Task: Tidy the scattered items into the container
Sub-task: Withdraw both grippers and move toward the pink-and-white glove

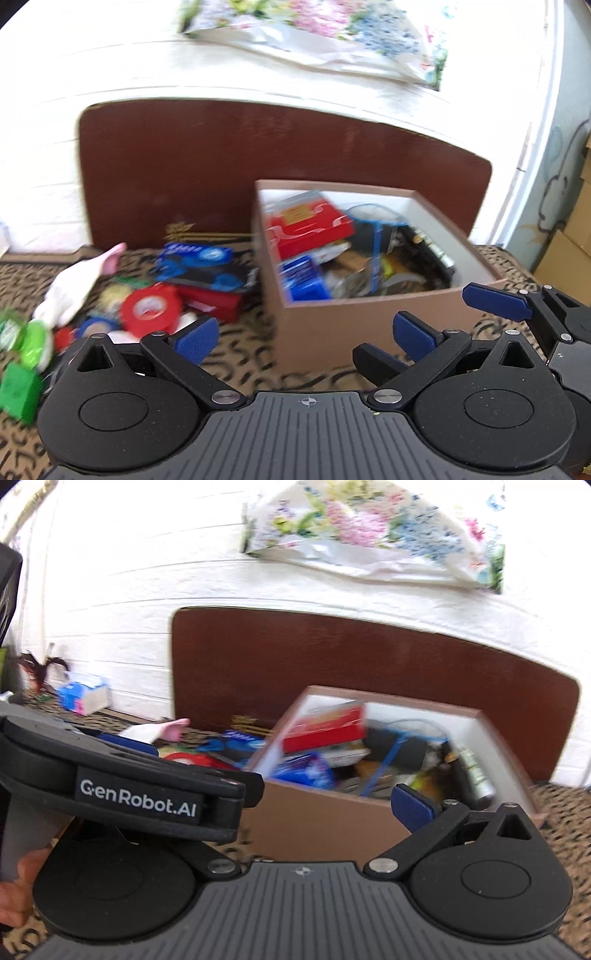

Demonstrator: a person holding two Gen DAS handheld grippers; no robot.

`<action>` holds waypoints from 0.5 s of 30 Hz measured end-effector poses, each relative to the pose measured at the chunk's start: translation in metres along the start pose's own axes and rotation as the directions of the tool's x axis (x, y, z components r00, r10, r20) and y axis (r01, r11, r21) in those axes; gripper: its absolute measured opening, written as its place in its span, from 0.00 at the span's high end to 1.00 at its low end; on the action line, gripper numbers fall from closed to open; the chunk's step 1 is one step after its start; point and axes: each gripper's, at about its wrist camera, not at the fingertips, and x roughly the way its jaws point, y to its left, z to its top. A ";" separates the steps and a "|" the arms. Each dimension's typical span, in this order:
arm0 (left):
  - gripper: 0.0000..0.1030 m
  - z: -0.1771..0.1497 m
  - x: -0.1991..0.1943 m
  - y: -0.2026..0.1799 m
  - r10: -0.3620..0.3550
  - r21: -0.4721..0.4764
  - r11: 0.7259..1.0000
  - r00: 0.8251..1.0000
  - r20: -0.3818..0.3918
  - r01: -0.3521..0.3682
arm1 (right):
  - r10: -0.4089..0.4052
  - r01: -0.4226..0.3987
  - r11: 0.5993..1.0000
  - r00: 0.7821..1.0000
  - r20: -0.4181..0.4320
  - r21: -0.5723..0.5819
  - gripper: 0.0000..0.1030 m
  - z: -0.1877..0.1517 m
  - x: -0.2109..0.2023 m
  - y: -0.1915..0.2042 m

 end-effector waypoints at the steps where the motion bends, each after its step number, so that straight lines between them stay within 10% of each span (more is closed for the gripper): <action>1: 0.00 -0.006 -0.004 0.005 0.017 0.000 1.000 1.000 0.000 -0.017 | 0.017 -0.017 1.000 1.000 -0.006 0.003 0.00 -0.003 0.002 0.006; 15: 0.00 -0.066 -0.026 0.087 0.110 -0.059 0.992 0.993 -0.045 -0.113 | 0.163 -0.170 0.984 0.978 -0.129 -0.045 0.00 -0.042 0.039 0.088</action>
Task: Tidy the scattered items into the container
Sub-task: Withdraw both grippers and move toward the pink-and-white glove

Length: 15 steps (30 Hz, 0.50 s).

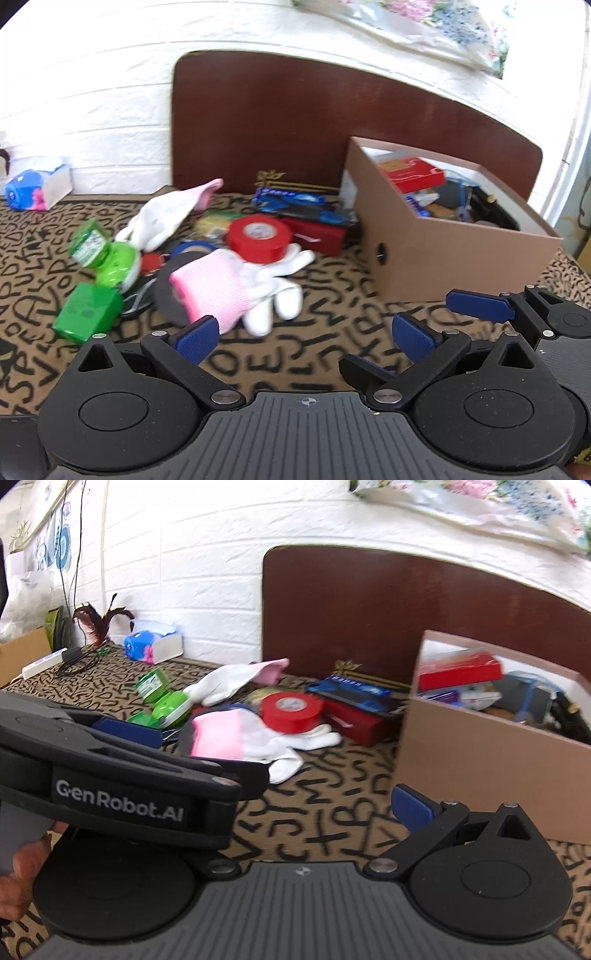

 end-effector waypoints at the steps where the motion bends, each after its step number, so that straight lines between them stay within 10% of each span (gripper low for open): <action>1: 0.01 0.000 0.001 0.005 0.011 0.002 1.000 1.000 -0.001 -0.011 | 0.006 -0.006 1.000 1.000 -0.004 0.003 0.00 0.000 0.004 0.002; 15: 0.21 0.024 0.061 0.061 0.014 -0.069 0.997 0.995 -0.096 -0.021 | 0.036 -0.034 0.999 0.996 -0.079 0.017 0.00 0.007 0.075 0.012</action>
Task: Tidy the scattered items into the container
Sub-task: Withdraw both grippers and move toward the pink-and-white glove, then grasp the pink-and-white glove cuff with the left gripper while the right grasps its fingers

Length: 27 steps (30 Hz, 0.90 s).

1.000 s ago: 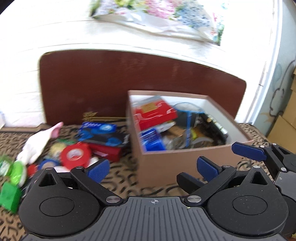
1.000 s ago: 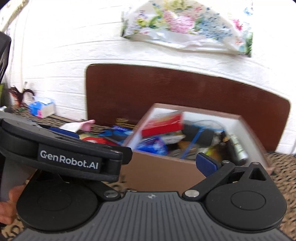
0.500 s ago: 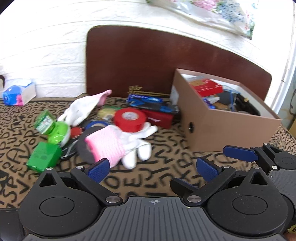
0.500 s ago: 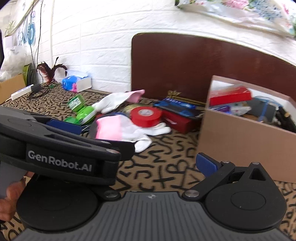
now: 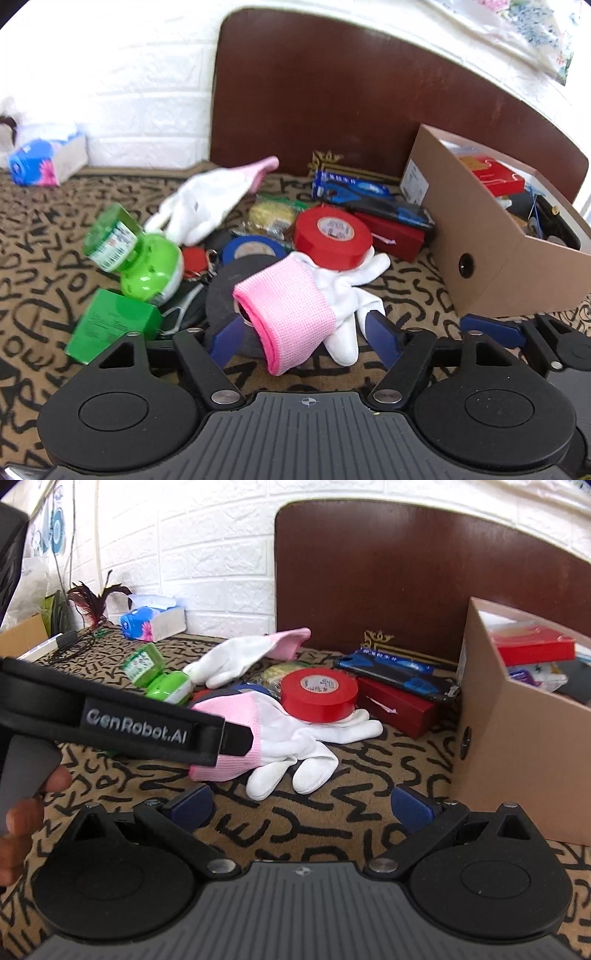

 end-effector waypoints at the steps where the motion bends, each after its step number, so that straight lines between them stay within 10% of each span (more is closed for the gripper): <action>1: 0.21 0.000 0.003 0.000 0.001 0.002 1.000 1.000 -0.004 -0.001 | 0.000 0.000 1.000 1.000 -0.005 0.002 0.00 0.000 0.005 -0.001; 9: 0.24 0.006 0.021 0.002 0.003 0.018 1.000 1.000 -0.018 -0.002 | 0.042 -0.040 0.998 0.997 -0.063 0.043 0.11 0.004 0.037 -0.013; 13: 0.41 0.011 0.028 0.005 0.012 0.021 1.000 0.999 -0.037 -0.011 | 0.047 -0.044 0.998 0.998 -0.051 0.053 0.17 0.007 0.046 -0.013; 19: 0.70 0.011 0.026 0.006 0.021 0.025 0.999 0.999 -0.038 -0.020 | 0.094 -0.093 0.995 0.995 -0.033 0.040 0.67 0.012 0.047 -0.009; 27: 0.97 0.008 0.005 0.002 -0.015 0.019 1.000 0.999 -0.036 0.015 | 0.121 -0.121 0.993 0.993 0.011 -0.002 0.91 0.013 0.015 -0.007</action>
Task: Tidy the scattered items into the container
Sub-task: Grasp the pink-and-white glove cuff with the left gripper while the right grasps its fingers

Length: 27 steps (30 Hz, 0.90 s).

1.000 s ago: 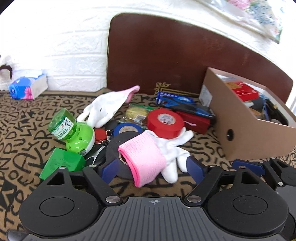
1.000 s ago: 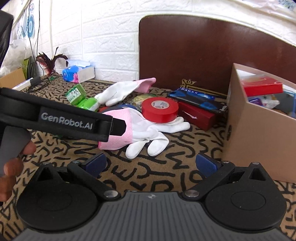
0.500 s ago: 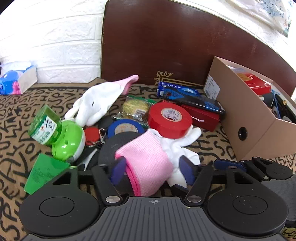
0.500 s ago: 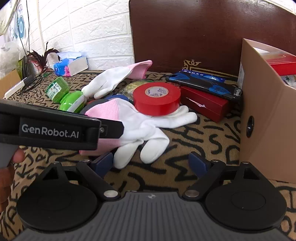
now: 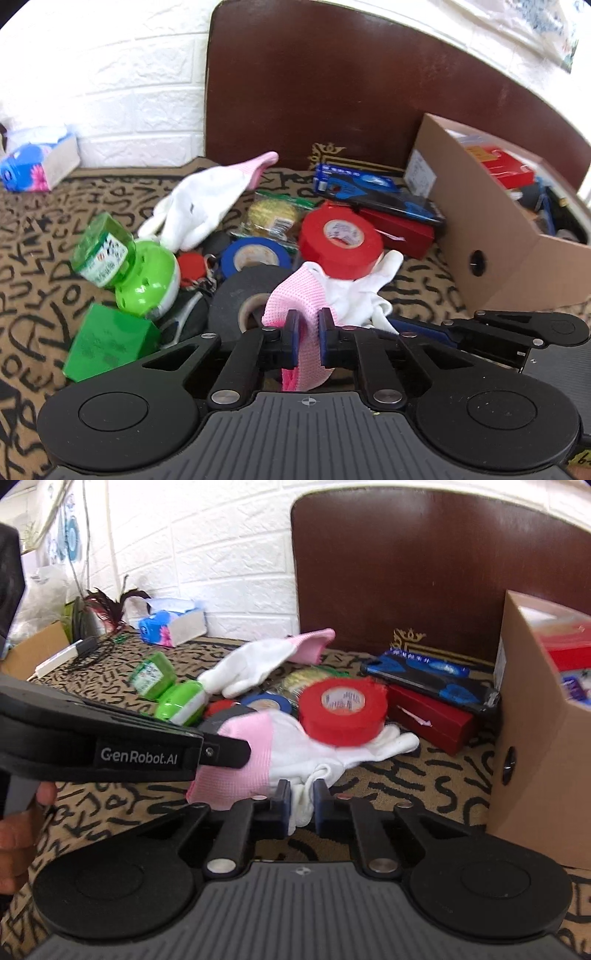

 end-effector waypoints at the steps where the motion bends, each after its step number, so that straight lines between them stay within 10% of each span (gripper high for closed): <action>1: 0.98 -0.002 -0.004 -0.001 -0.014 -0.002 1.000 1.000 -0.004 0.014 | 0.005 -0.005 1.000 1.000 0.007 -0.005 0.91 0.000 -0.007 0.001; 15: 0.95 -0.068 -0.057 -0.049 -0.158 0.111 0.978 0.978 -0.135 0.174 | 0.001 0.000 1.000 0.998 -0.065 0.015 0.91 -0.066 -0.107 -0.012; 19: 0.56 -0.077 -0.060 -0.057 -0.126 0.140 0.979 0.983 -0.134 0.145 | -0.018 0.020 1.000 0.995 -0.095 0.023 0.81 -0.081 -0.116 -0.015; 22: 0.33 -0.076 -0.056 -0.057 -0.110 0.123 0.984 0.985 -0.131 0.126 | -0.045 0.045 0.999 0.995 -0.085 -0.007 0.51 -0.084 -0.116 -0.012; 27: 0.25 -0.071 -0.044 -0.059 -0.114 0.139 0.981 0.983 -0.141 0.134 | -0.054 0.051 0.998 0.995 -0.085 -0.030 0.47 -0.088 -0.108 -0.009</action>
